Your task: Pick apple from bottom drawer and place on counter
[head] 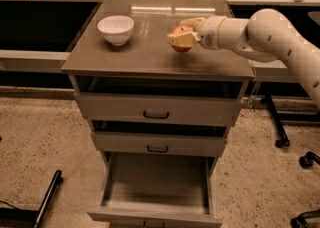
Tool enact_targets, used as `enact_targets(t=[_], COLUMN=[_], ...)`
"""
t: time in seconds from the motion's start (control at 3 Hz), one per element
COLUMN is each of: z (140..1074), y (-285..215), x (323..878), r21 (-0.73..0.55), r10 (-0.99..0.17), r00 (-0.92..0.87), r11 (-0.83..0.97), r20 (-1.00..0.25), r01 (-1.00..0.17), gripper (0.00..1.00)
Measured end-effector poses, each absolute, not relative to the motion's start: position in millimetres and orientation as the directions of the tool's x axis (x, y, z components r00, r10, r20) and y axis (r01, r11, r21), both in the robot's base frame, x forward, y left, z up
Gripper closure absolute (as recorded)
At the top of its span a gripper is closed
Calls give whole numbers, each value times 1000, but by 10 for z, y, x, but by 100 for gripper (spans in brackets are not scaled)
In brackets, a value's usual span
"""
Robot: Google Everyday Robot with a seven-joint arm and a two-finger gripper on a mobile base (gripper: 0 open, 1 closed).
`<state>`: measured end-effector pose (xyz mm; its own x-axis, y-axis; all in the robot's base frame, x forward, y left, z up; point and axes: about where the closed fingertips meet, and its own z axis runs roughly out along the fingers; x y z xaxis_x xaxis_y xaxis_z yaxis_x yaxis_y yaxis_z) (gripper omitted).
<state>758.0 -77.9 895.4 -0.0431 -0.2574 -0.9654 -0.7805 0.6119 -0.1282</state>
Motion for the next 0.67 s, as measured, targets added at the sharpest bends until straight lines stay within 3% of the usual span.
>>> enact_targets(t=[0.67], z=[8927], y=[-778], x=[7587], r21=[-127], r10=[-259], r00=[-47], r11=[612], r20=[-965], r01=[-780], gripper=[14])
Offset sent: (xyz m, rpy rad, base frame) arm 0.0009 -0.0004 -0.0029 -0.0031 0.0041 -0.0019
